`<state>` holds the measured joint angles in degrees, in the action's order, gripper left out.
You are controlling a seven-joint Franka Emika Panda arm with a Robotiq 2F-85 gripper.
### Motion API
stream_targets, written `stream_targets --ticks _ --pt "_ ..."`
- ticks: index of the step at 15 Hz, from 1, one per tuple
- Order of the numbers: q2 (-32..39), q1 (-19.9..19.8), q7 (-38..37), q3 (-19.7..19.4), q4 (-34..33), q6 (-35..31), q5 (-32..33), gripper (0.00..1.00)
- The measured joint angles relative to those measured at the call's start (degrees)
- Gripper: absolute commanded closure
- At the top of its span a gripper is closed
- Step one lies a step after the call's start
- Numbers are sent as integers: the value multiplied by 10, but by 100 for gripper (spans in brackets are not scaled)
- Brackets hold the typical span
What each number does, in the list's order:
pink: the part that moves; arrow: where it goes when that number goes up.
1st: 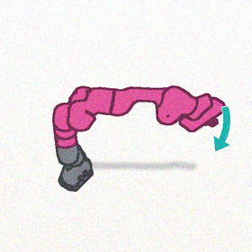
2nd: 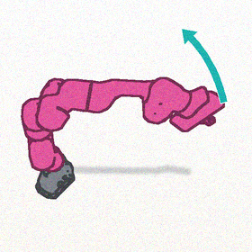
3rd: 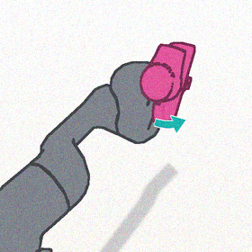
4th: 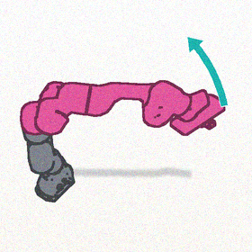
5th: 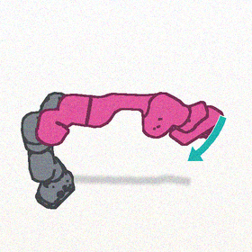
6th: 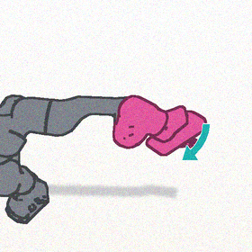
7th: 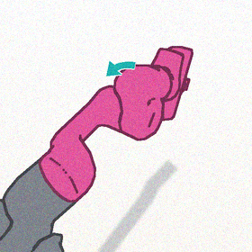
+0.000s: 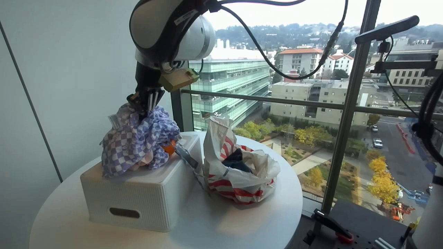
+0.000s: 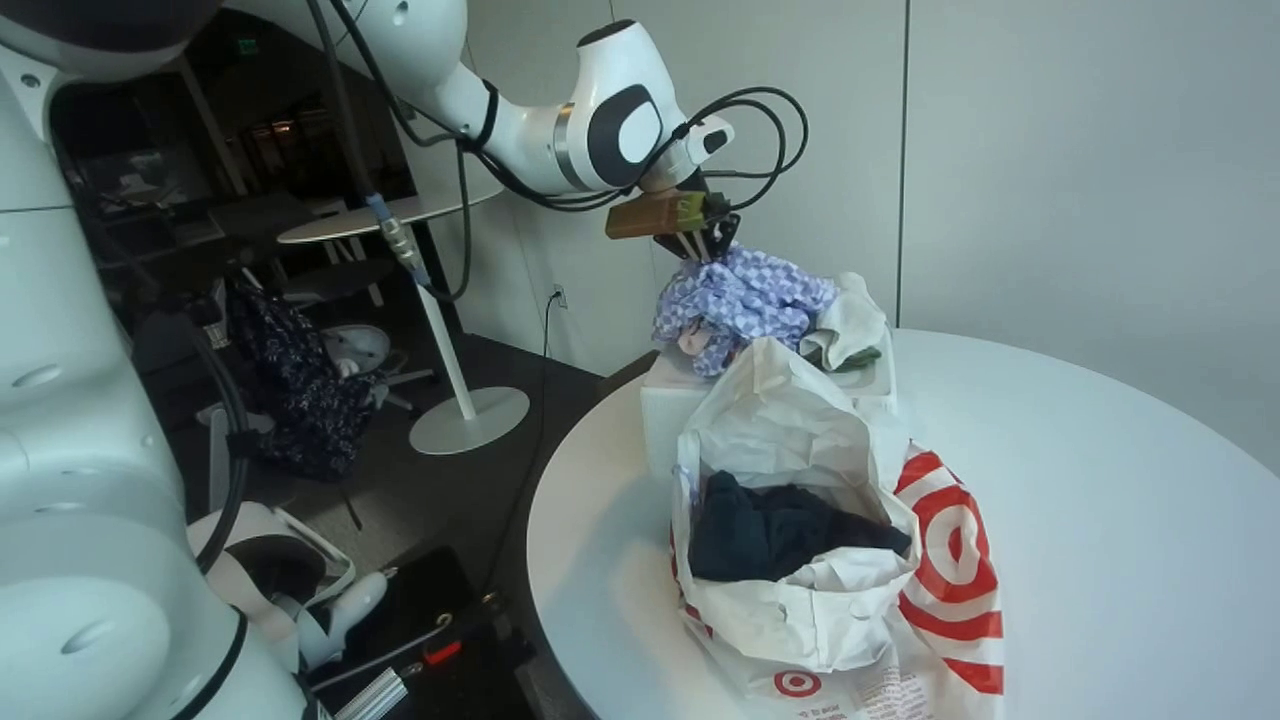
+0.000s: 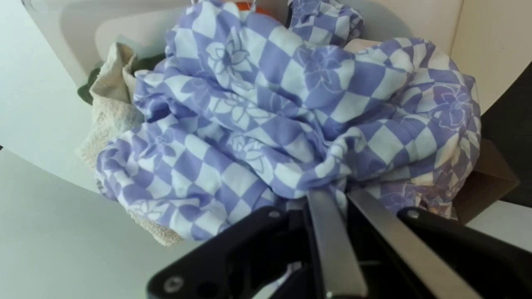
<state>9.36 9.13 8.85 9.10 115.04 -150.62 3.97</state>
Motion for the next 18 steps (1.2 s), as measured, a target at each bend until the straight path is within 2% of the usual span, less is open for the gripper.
stream_targets --ticks 1,2,11,18 --pt "6 1 2 0 9 -3 2 84" --pt "9 2 4 1 15 -4 2 67" --pt "-8 -2 21 1 21 2 1 1" --pt "-2 -6 21 -3 23 38 5 0"
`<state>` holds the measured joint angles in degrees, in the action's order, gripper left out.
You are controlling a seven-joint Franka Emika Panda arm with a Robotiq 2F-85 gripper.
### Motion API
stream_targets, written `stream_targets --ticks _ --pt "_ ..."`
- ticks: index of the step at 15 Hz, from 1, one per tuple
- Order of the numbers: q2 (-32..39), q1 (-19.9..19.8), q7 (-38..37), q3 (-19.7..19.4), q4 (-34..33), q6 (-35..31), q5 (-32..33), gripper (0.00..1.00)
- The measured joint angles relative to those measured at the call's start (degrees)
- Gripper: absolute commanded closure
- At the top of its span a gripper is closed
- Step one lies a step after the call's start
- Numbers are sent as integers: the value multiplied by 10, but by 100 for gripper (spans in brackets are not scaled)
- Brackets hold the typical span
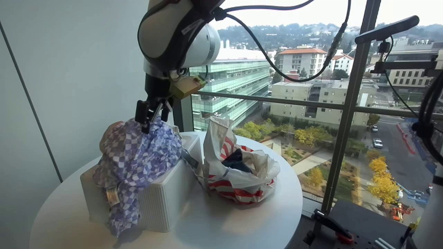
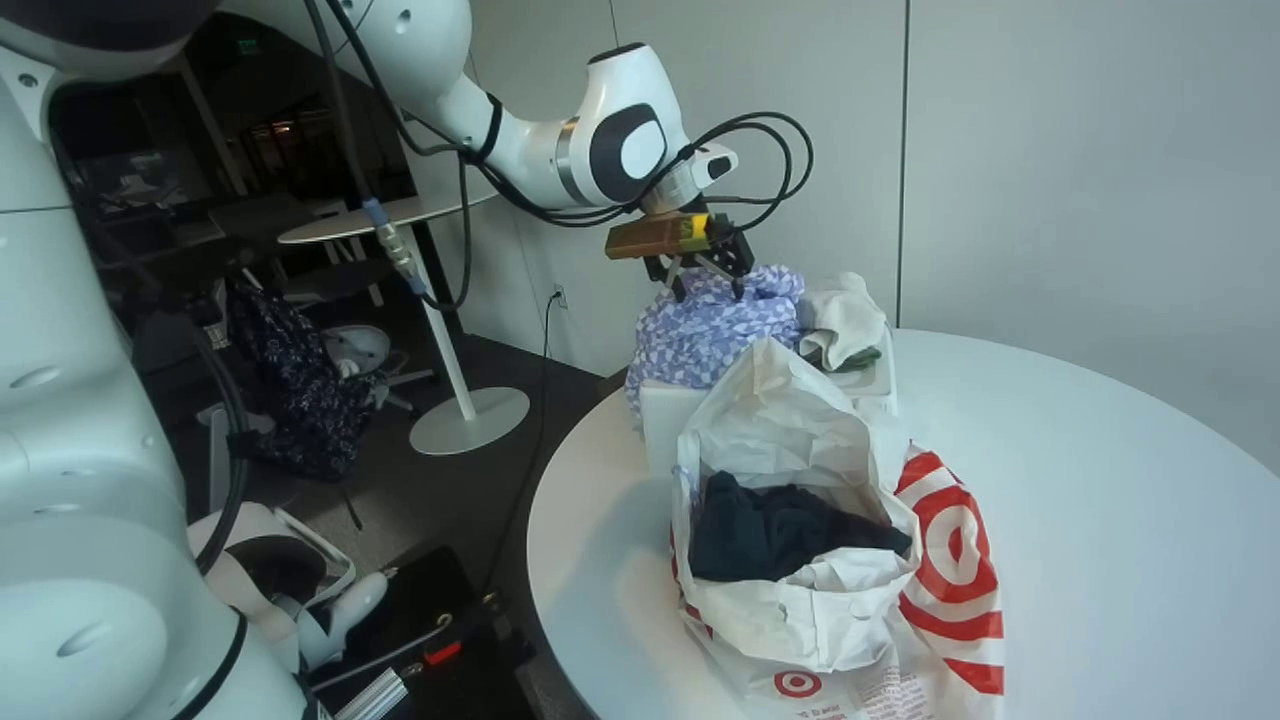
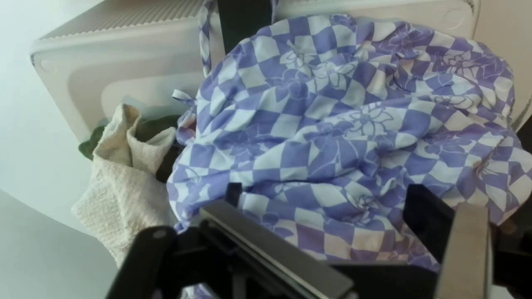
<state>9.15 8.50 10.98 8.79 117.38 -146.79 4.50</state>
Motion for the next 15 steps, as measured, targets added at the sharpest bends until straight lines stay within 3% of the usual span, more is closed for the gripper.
stream_targets --ticks 8,11,15 --pt "17 2 2 13 1 23 -17 0" --pt "20 4 -4 13 7 -23 7 0" --pt "20 14 -53 1 27 -110 91 0"
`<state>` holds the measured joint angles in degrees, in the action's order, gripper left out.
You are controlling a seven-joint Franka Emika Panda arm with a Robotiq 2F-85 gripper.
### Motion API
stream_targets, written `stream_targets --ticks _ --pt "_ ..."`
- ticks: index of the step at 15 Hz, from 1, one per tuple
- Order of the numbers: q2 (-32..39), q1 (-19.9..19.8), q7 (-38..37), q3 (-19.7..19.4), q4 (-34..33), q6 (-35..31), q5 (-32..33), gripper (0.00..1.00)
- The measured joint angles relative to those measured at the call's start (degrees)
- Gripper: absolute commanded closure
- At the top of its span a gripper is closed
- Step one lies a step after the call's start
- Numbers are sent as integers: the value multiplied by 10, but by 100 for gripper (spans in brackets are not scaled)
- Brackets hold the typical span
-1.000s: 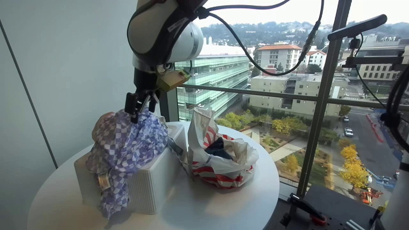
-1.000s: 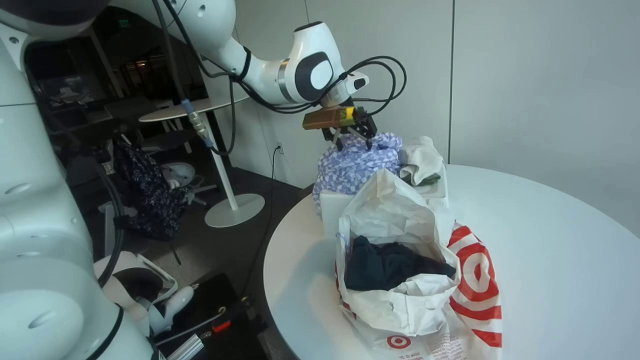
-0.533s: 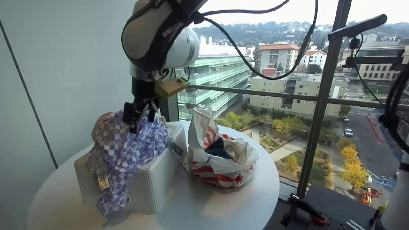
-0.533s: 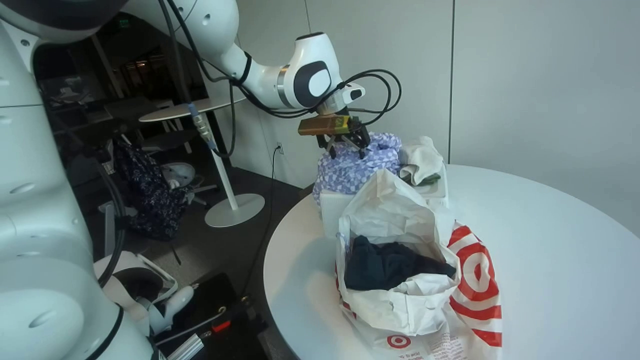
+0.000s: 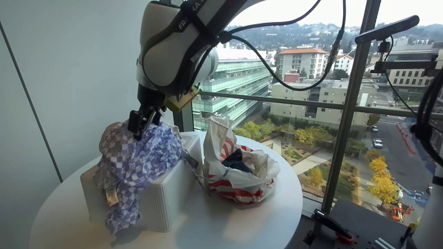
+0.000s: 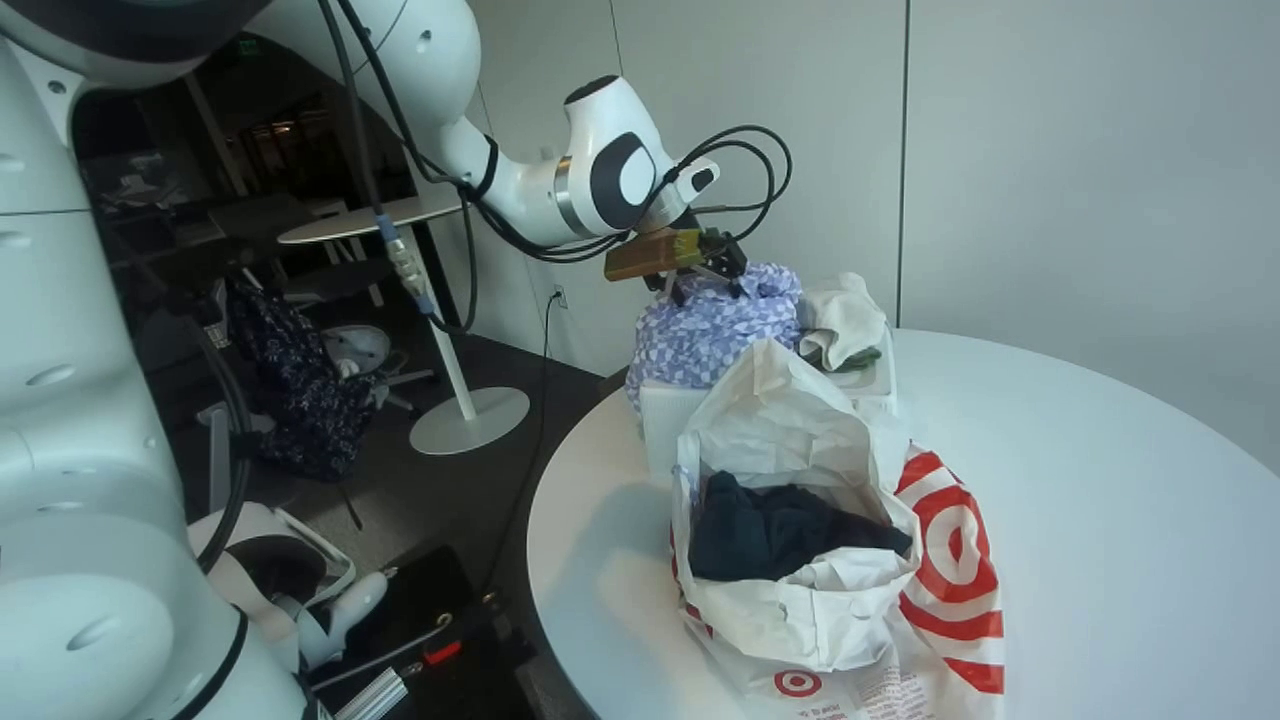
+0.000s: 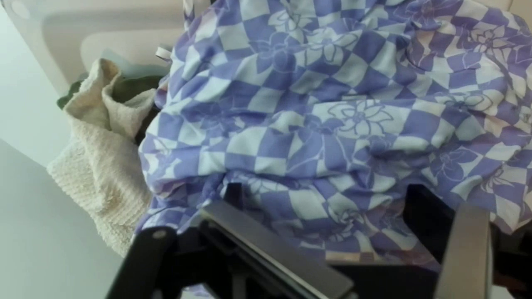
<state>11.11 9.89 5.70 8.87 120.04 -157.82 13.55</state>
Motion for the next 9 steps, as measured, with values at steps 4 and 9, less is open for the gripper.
stream_targets --ticks 4,9 --pt "9 24 -99 -38 8 -50 137 0" --pt "39 52 -213 -81 -9 -68 256 25"
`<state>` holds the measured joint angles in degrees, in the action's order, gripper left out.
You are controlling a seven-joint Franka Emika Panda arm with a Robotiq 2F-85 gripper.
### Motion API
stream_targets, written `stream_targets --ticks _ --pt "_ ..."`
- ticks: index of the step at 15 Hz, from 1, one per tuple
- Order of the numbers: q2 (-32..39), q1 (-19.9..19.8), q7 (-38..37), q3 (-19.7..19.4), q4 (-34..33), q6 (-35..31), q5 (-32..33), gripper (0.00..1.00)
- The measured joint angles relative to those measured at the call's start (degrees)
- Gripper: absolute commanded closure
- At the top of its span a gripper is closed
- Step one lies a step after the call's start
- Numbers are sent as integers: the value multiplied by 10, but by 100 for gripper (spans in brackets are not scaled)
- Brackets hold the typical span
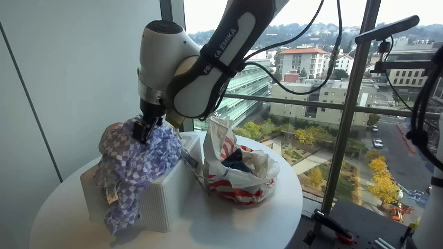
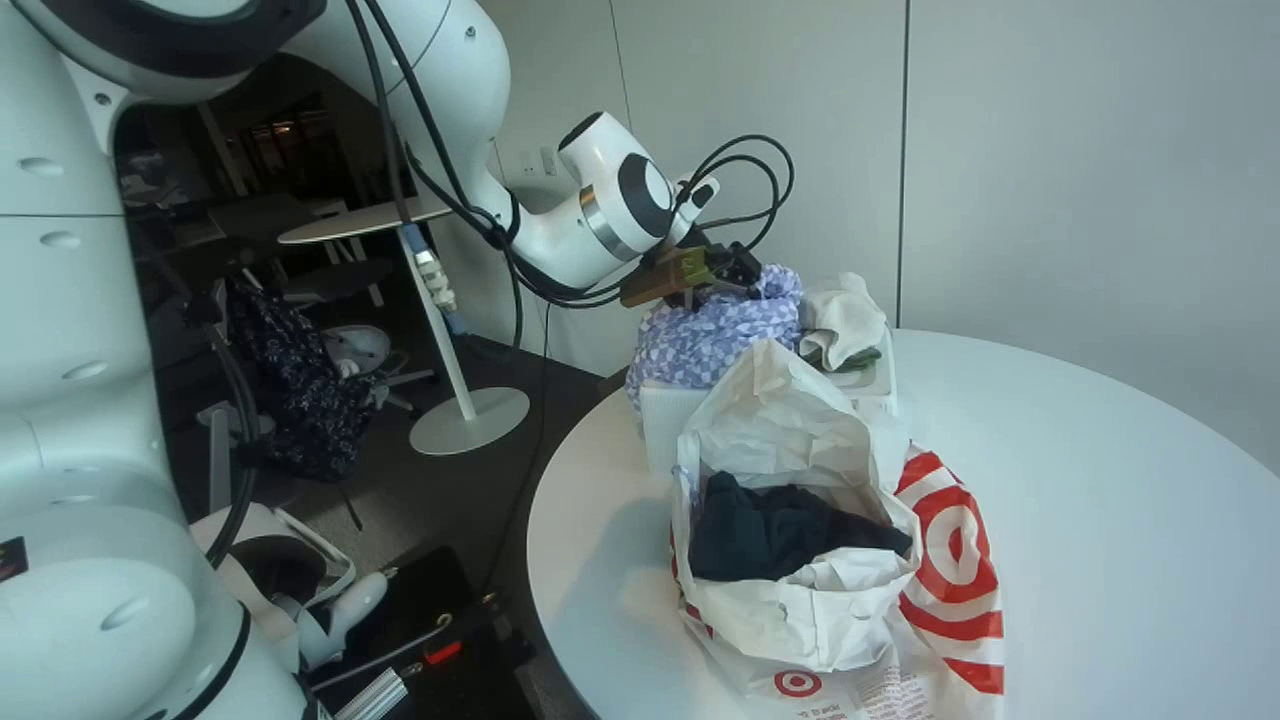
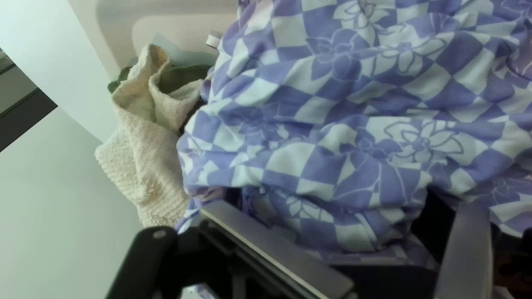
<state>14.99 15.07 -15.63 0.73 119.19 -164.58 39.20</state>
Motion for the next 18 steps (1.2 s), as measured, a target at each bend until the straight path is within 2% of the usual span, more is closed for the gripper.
stream_targets --ticks 1,2,3,10,12,18 --pt "7 1 -7 -1 -5 0 2 26" --pt "12 2 -10 -1 -9 0 2 32" --pt "17 3 -12 -1 -12 0 2 42" --pt "21 4 -23 -5 -28 1 3 96" --pt "19 4 -30 -11 -35 1 6 100" --pt "6 5 -75 -37 -71 1 26 99"
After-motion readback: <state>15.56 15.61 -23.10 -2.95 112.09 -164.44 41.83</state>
